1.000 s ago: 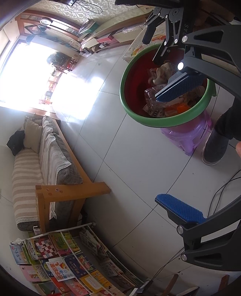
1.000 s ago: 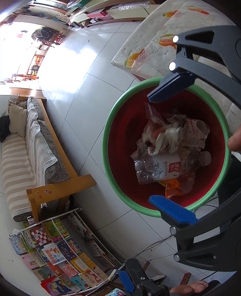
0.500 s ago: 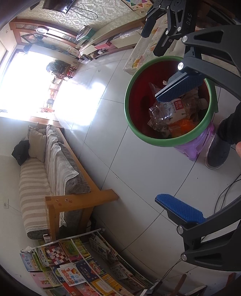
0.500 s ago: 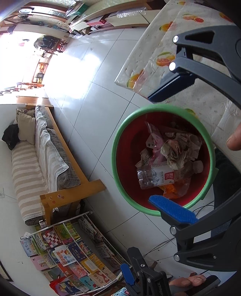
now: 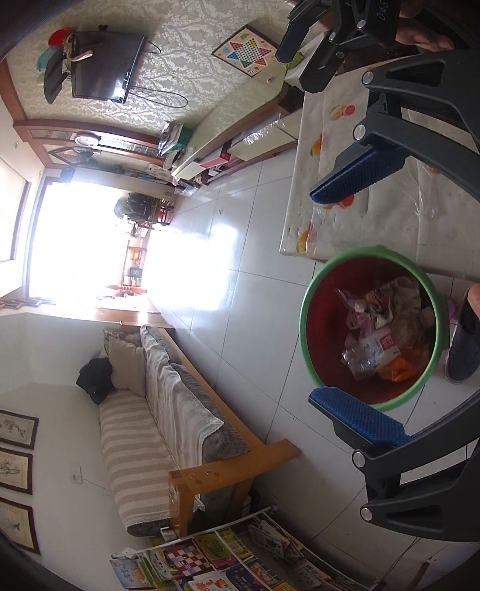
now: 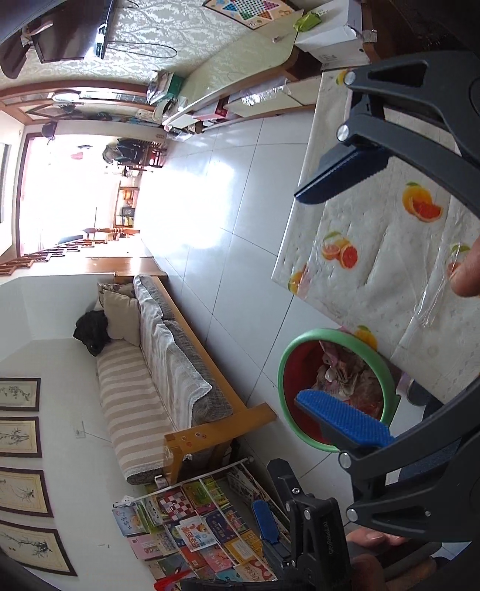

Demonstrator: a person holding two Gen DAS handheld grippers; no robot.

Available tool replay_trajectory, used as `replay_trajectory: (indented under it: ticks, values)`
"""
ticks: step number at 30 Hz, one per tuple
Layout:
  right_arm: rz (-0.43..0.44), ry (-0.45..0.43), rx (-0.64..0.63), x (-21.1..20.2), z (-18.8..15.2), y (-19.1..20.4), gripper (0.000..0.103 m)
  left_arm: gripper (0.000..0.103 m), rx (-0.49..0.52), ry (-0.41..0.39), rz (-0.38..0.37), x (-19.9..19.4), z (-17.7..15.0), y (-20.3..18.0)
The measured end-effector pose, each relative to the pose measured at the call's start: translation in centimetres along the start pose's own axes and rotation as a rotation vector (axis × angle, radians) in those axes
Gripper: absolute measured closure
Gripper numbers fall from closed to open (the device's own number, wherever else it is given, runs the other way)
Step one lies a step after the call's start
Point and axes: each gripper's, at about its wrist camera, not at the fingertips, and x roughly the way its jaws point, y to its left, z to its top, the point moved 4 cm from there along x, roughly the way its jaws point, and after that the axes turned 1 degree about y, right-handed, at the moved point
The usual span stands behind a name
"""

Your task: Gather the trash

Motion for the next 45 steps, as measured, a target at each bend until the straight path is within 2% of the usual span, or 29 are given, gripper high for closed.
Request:
replay_trajectory:
  ticks: [4,9,18,28,33,45]
  values:
    - [-0.068,-0.031,0.025,-3.4,-0.7,-3.6,0.004,0.008,0.018,-0.031,-0.040,-1.2,0.2,-4.6]
    - [-0.132,-0.054,0.058,-6.7,-2.1,-7.2,0.004,0.008,0.068,-0.066,-0.039,-2.3,0.0,-9.5]
    - [-0.214,-0.097,0.113,-11.2,-4.3,-11.2,0.004,0.008,0.157,-0.134,-0.036,-5.6,-0.9,-15.0]
    - [-0.259,-0.151,0.159,-14.4,-6.6,-12.5,0.004,0.008,0.177,-0.153,-0.030,-7.7,-2.2,-17.0]
    - [-0.247,-0.143,0.180,-14.3,-7.2,-12.7,0.004,0.008,0.198,-0.161,-0.043,-7.9,-2.7,-17.7]
    - [-0.252,-0.133,0.197,-13.7,-7.5,-13.2,0.004,0.008,0.178,-0.161,-0.023,-7.6,-3.1,-17.3]
